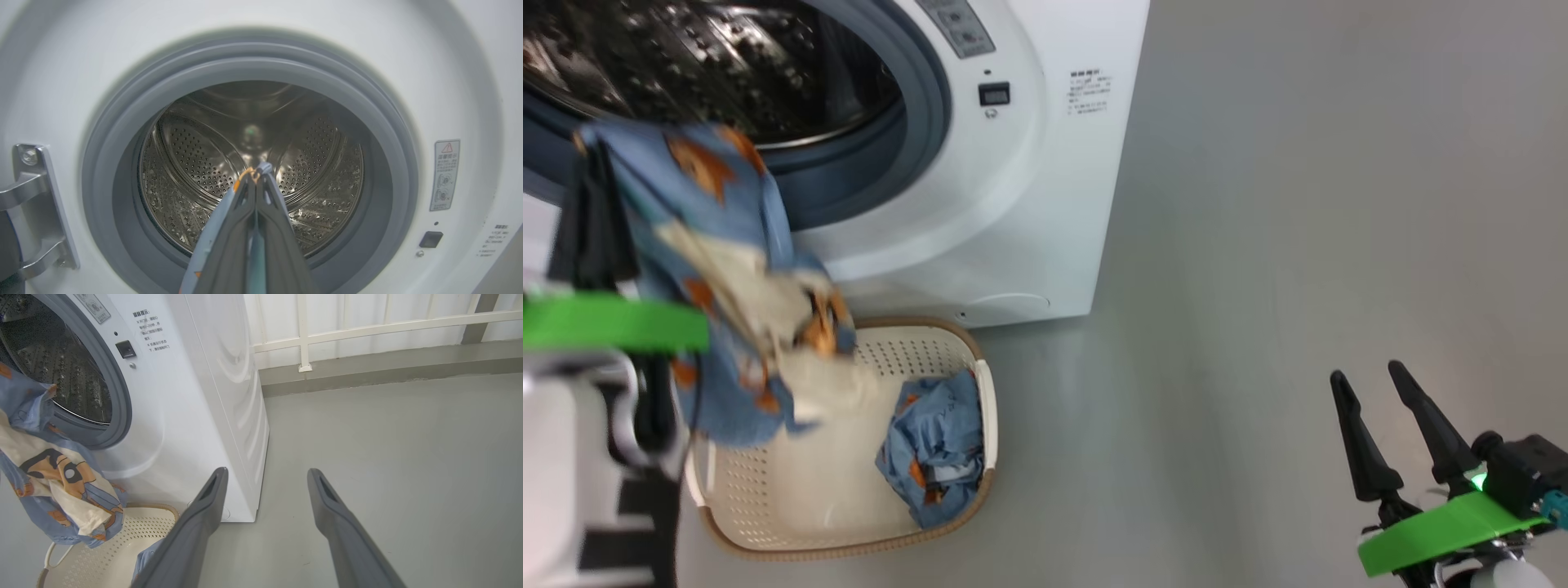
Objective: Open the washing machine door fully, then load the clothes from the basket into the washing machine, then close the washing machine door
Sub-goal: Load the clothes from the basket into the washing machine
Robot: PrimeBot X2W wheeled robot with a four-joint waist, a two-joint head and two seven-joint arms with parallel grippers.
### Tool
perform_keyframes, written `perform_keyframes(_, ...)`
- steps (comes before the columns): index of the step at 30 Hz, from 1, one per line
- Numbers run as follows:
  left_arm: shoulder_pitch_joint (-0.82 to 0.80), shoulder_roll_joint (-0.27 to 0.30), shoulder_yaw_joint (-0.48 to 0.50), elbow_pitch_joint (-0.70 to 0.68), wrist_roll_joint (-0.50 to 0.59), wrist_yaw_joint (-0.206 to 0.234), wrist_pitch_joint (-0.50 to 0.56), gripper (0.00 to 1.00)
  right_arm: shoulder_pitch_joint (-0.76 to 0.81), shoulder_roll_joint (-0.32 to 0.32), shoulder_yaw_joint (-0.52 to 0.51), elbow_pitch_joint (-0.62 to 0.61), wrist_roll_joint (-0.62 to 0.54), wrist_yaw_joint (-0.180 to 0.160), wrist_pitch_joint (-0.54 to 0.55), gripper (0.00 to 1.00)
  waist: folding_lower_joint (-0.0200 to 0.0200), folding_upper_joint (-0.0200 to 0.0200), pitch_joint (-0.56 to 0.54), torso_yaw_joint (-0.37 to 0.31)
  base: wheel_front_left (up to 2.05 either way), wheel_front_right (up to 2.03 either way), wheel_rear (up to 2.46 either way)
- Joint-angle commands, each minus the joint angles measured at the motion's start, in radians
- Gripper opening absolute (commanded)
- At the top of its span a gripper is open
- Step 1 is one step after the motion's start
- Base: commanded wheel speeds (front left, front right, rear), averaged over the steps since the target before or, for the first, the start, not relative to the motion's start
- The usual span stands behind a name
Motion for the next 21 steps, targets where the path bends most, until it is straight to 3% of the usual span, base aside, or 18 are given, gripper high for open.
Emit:
perform_keyframes(1,-0.075,0.043,0.036,0.017,-0.003,0.001,0.003,0.00,-0.025,-0.008,0.026,-0.025,0.002,0.003,-0.005,1.00,0.0000,0.0000,0.039,-0.019,0.00,0.00,0.00)
perform_keyframes(11,-0.468,0.111,-0.017,0.514,0.024,-0.004,0.016,0.00,-0.112,0.029,0.064,-0.030,0.000,0.003,-0.005,1.00,0.0000,0.0000,0.168,-0.104,0.00,0.00,0.00)
perform_keyframes(21,-0.696,0.163,-0.065,0.843,0.040,-0.007,0.052,0.00,-0.167,0.057,0.085,-0.044,-0.002,0.003,-0.005,1.00,0.0000,0.0000,0.270,-0.165,0.00,0.00,0.00)
